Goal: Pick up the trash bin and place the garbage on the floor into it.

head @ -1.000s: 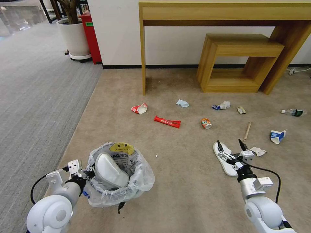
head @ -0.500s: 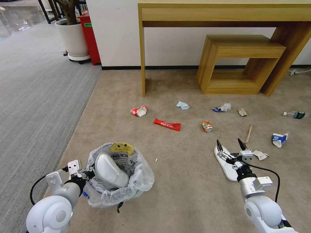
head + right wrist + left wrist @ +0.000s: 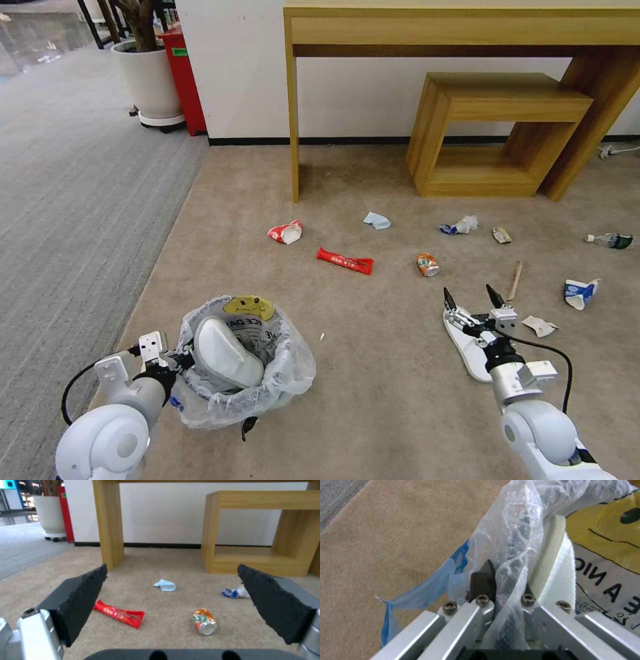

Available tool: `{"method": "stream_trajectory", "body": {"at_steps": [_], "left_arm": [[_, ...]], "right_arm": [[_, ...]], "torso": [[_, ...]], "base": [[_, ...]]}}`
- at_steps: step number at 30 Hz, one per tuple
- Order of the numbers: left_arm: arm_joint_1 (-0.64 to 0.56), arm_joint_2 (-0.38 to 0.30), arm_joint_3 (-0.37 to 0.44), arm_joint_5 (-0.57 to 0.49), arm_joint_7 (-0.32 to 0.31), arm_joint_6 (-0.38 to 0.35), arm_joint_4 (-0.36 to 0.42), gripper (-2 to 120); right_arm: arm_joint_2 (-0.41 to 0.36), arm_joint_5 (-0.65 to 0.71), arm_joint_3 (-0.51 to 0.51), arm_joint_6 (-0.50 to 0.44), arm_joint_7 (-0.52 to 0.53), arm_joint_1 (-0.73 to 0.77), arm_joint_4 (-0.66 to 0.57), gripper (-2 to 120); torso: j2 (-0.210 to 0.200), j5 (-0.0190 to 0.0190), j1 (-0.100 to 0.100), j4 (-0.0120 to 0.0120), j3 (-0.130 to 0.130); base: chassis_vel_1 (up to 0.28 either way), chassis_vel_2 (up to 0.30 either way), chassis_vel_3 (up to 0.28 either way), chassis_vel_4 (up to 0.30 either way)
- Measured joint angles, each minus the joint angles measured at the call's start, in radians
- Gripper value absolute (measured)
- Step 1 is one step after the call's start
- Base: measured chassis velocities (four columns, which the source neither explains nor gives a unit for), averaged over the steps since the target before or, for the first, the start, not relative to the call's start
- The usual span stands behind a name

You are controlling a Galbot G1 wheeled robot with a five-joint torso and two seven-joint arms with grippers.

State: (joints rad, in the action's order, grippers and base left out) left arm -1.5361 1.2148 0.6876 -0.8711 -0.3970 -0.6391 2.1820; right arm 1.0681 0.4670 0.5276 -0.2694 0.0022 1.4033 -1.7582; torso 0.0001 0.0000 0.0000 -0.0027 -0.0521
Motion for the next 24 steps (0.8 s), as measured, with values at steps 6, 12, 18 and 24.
{"method": "stream_trajectory", "body": {"at_steps": [6,12,18,24], "left_arm": [[0.001,-0.001,0.002,0.000,0.000,0.001,-0.004,1],[0.006,0.000,0.002,0.000,0.000,0.002,-0.009,1],[0.008,0.000,0.000,0.000,0.001,0.003,-0.014,1],[0.008,0.001,0.000,0.002,0.001,0.007,-0.019,1]], "right_arm": [[-0.001,0.002,-0.003,0.001,-0.002,-0.008,0.006,99],[-0.003,0.004,-0.005,0.001,-0.003,-0.013,0.010,99],[-0.004,0.009,-0.008,0.001,-0.008,-0.012,0.014,100],[-0.040,0.050,-0.006,0.074,-0.010,0.009,0.022,100]], "torso": [[0.000,0.0000,0.000,0.0000,0.000],[0.000,-0.0001,0.000,0.0000,0.000],[0.000,0.0000,0.000,0.0000,0.000],[0.000,0.0001,0.000,-0.0001,0.000]], "base": [[-0.086,0.099,0.104,-0.097],[-0.153,0.136,0.150,-0.138],[-0.128,0.113,0.126,-0.119],[-0.017,0.019,0.023,-0.021]]}}
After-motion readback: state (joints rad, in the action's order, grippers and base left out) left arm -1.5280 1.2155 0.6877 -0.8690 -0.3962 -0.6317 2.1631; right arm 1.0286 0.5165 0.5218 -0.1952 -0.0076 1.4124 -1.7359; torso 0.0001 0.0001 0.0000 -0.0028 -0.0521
